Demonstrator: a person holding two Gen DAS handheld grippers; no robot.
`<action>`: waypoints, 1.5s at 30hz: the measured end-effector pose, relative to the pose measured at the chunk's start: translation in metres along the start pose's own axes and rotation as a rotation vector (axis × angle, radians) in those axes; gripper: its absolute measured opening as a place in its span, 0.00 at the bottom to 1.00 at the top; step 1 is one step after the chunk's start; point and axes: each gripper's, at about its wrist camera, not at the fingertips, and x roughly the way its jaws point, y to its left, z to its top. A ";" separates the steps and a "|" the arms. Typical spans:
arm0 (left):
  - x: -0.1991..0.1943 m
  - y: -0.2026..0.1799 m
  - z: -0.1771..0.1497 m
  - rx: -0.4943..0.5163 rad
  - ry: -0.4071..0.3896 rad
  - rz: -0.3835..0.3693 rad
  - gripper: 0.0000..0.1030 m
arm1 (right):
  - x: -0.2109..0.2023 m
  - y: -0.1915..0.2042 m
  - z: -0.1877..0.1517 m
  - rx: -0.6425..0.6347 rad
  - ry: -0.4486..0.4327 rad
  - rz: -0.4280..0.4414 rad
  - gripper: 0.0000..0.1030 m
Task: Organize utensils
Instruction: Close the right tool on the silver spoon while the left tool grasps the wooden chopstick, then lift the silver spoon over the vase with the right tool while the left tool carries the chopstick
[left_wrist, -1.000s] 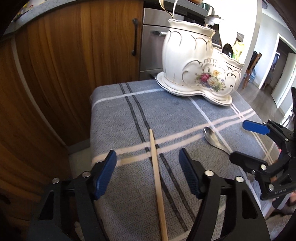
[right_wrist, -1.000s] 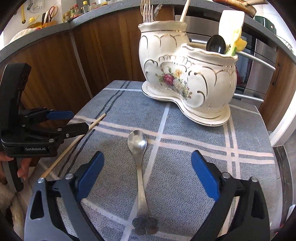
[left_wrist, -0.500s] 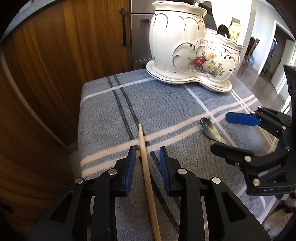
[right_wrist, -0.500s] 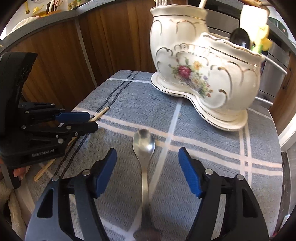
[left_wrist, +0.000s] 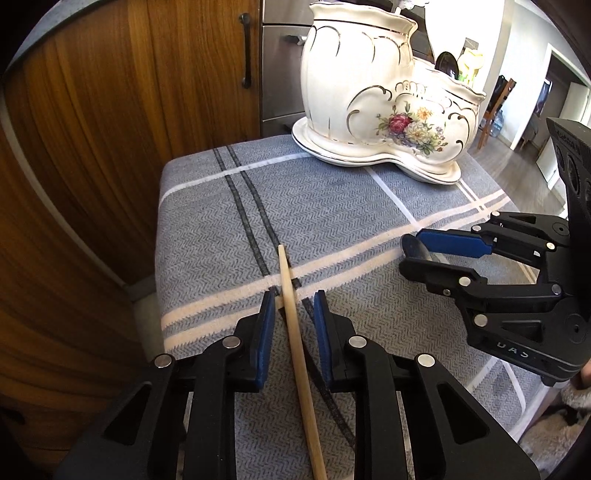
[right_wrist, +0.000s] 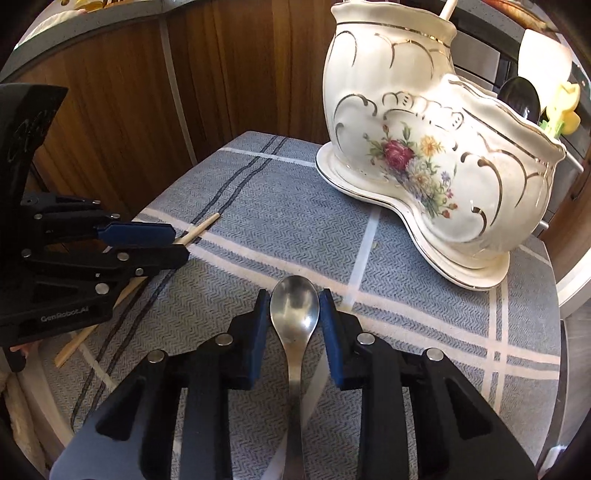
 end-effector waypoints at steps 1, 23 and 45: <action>0.000 0.000 0.000 0.000 0.000 0.000 0.22 | -0.002 -0.001 0.000 0.005 -0.012 -0.002 0.27; -0.032 0.003 0.016 -0.015 -0.111 -0.038 0.06 | -0.085 -0.027 -0.016 0.083 -0.169 0.021 0.27; -0.089 -0.006 0.040 -0.015 -0.293 -0.077 0.06 | -0.139 -0.045 0.004 0.109 -0.352 -0.025 0.27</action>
